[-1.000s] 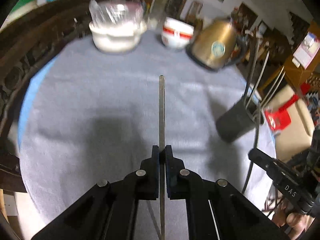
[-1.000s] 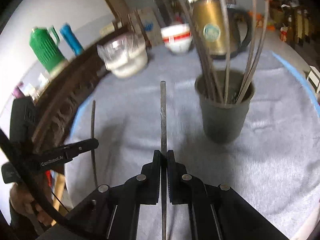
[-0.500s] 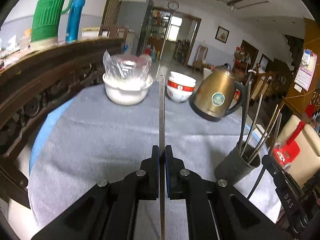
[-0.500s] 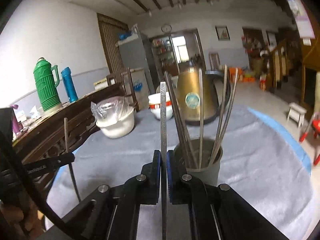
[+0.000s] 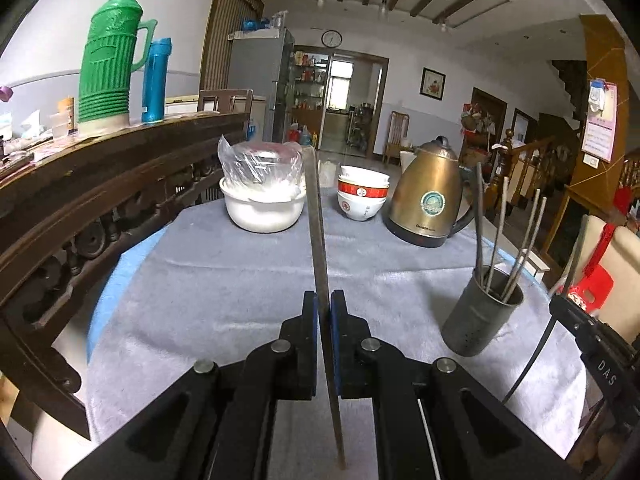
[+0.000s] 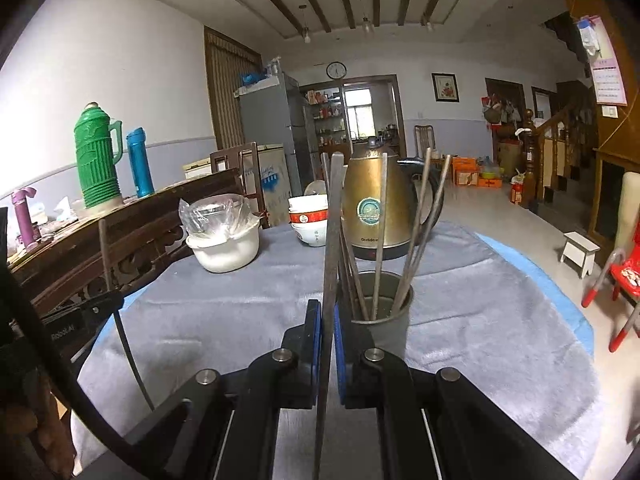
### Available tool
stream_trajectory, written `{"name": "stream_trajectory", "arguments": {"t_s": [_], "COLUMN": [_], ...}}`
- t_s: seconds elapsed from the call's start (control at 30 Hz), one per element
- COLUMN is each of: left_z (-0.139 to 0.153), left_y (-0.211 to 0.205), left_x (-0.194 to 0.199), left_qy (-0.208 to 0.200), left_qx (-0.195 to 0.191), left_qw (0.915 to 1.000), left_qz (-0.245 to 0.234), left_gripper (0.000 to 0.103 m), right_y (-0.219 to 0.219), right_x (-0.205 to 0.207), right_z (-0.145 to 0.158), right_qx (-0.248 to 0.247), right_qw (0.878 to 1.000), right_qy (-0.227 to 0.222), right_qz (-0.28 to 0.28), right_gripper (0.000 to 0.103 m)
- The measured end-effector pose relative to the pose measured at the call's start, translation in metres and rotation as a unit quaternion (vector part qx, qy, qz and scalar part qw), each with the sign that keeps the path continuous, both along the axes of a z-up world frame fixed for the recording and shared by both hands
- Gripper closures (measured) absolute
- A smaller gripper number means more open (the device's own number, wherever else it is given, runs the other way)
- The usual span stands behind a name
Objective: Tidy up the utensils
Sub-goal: 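Carry both held chopsticks over the gray cup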
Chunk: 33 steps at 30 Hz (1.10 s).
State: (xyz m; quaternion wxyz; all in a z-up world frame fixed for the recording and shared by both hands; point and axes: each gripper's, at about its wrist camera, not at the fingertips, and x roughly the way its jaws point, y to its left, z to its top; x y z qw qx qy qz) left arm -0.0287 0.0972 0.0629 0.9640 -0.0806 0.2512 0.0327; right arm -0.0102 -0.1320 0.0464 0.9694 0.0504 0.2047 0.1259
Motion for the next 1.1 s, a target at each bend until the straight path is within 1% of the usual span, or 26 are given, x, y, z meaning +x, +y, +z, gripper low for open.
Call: {"name": "stream_trajectory", "arguments": {"t_s": [0.13,0.27,0.43,0.73,0.93,1.1], "left_z": [0.003,0.001,0.000,0.000,0.001,0.000], "left_y": [0.006,0.015,0.017,0.013,0.020,0.025], "left_x": [-0.017,-0.032,-0.041,-0.043,-0.037,-0.034], "left_qy": [-0.004,-0.004,-0.004,-0.001,0.020,0.031], "left_qx": [-0.005,-0.014,-0.023,-0.020,-0.042,-0.052], "left_qw": [1.0000,0.9999,0.9997,0.9997,0.9987,0.9977], "left_qz": [-0.002,0.007,0.010,0.010,0.023,0.031], "left_gripper": [0.096,0.095,0.094,0.094,0.094,0.094], "right_y": [-0.007,-0.015,-0.025,-0.031,-0.034,-0.038], "right_x": [-0.022,-0.043,-0.062,-0.070,-0.064,-0.061], "right_z": [0.005,0.008,0.007,0.006,0.005,0.004], "right_qx": [0.001,0.016,0.031,0.044,0.058,0.069], "right_qw": [1.000,1.000,0.999,0.999,0.998,0.997], "right_qy": [0.000,0.008,0.016,0.022,0.025,0.027], "right_qz": [0.003,0.002,-0.008,-0.013,-0.012,-0.015], "right_gripper": [0.096,0.096,0.096,0.096,0.097,0.096]}}
